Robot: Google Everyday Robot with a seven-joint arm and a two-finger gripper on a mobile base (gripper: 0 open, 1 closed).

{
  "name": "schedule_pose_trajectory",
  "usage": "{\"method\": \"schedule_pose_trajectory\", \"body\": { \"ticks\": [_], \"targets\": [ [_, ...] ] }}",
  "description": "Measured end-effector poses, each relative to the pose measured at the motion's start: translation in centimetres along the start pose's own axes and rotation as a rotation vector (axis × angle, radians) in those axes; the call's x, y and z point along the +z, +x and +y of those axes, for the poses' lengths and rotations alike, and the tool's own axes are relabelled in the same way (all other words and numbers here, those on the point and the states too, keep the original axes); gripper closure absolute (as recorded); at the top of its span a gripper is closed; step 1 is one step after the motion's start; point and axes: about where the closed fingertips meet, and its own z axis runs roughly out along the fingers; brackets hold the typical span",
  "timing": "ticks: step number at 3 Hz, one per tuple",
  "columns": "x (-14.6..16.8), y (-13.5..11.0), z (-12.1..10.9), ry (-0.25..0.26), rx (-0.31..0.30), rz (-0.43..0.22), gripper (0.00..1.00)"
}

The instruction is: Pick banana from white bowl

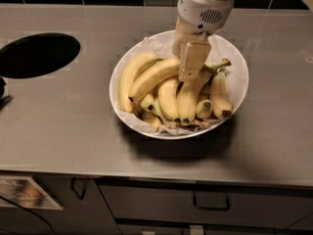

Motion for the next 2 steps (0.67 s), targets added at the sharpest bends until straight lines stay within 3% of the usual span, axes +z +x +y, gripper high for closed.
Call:
{"method": "schedule_pose_trajectory", "body": {
  "ticks": [2],
  "targets": [
    [0.51, -0.31, -0.35, -0.009, -0.001, 0.001, 0.49]
  ]
}}
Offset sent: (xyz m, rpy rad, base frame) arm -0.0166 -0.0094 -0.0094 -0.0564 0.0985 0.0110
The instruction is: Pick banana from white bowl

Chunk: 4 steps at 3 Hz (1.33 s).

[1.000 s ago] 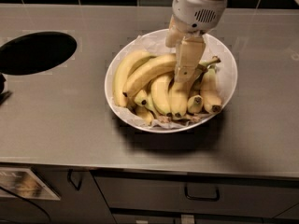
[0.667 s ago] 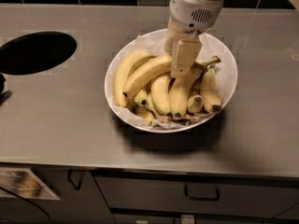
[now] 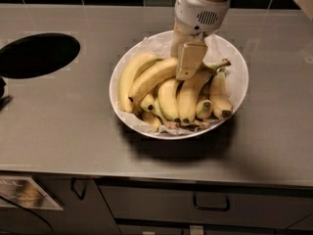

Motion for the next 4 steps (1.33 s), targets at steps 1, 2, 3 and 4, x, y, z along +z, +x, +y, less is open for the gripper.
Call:
{"method": "schedule_pose_trajectory", "body": {
  "ticks": [1, 2, 3, 4],
  "targets": [
    [0.31, -0.11, -0.14, -0.006, -0.002, -0.001, 0.49],
    [0.37, -0.14, -0.16, -0.007, -0.003, -0.001, 0.49],
    [0.81, -0.19, -0.09, -0.009, -0.002, 0.001, 0.43],
    [1.09, -0.1, 0.16, -0.004, 0.007, 0.003, 0.4]
  ]
}}
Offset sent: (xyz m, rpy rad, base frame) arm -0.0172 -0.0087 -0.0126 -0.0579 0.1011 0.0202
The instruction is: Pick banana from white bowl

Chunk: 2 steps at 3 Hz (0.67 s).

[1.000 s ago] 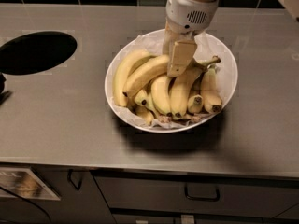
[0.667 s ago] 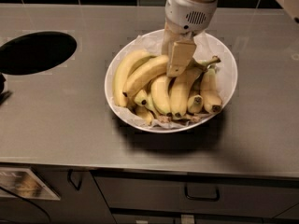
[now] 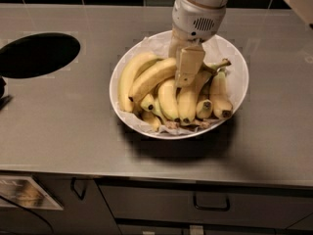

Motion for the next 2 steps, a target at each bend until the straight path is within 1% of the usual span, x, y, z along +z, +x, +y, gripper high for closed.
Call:
{"method": "schedule_pose_trajectory", "body": {
  "ticks": [1, 2],
  "targets": [
    [0.08, 0.01, 0.24, 0.006, 0.005, 0.003, 0.58],
    [0.08, 0.01, 0.24, 0.006, 0.005, 0.003, 0.82]
  ]
}}
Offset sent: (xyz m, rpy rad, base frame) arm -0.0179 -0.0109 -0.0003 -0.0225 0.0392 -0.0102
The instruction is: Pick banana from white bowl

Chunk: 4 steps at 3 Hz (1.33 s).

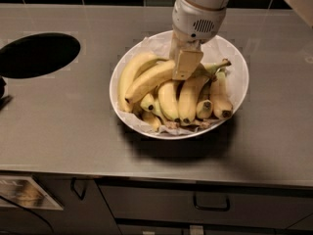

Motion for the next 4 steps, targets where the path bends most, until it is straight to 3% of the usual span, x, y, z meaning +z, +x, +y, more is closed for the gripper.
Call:
{"method": "schedule_pose_trajectory", "body": {
  "ticks": [1, 2, 3, 4],
  "targets": [
    [0.0, 0.0, 0.0, 0.0, 0.0, 0.0, 1.0],
    [-0.1, -0.3, -0.3, 0.022, -0.007, -0.025, 1.0],
    [-2.9, -0.4, 0.3, 0.096, -0.033, -0.08, 1.0],
    [-7.5, 0.2, 2.2, 0.206, -0.055, -0.131, 1.0]
  ]
}}
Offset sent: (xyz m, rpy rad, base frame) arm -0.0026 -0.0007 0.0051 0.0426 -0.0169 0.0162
